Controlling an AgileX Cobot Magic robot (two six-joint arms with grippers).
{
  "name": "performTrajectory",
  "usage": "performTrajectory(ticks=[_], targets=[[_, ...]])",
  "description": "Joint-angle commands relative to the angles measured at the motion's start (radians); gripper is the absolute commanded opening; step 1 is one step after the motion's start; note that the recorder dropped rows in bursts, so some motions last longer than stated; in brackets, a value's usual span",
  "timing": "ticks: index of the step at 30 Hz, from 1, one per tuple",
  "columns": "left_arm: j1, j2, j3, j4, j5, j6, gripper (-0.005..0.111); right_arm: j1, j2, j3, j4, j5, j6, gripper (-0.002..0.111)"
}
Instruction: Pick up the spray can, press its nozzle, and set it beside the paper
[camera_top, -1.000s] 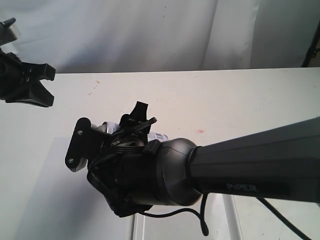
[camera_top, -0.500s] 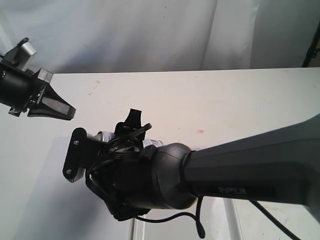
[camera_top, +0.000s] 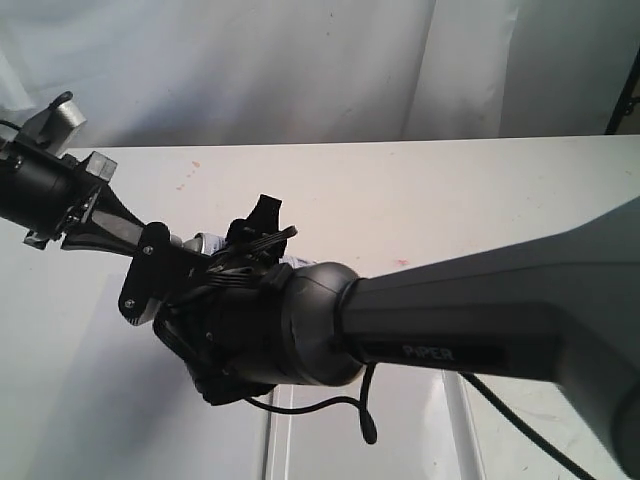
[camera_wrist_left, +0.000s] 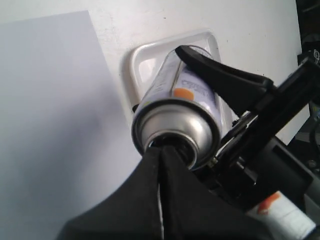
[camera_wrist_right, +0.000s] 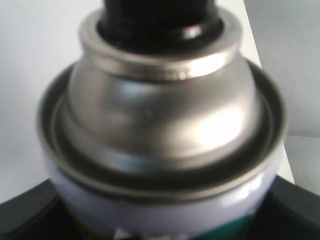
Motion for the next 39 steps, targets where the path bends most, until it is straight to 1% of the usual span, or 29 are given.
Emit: performTrajectory(ticks=[1,3,11,16,20,25,39], targets=[[0.045,-0.013,0.017,-0.020,0.002,0.002,0.000,-0.011,-0.007,-0.013,-0.001,0.024,-0.006,0.000],[0.057,-0.013,0.017,-0.048,0.002,0.016,0.000,-0.014,-0.007,-0.013,0.008,0.024,-0.012,0.000],[0.055,-0.013,0.017,-0.068,0.002,0.027,0.000,-0.023,0.028,-0.013,0.011,0.013,-0.027,0.000],[0.055,-0.013,0.062,-0.098,0.002,0.053,0.000,-0.023,0.029,-0.016,0.009,0.013,-0.029,0.000],[0.055,-0.013,0.063,-0.102,0.002,0.057,0.000,-0.023,0.029,-0.016,0.011,0.013,-0.040,0.000],[0.013,0.033,0.068,-0.091,-0.002,0.076,0.000,-0.023,0.022,-0.016,0.011,0.013,-0.041,0.000],[0.015,0.051,0.068,-0.110,-0.023,0.098,0.000,-0.021,0.020,-0.016,0.027,-0.009,-0.052,0.000]])
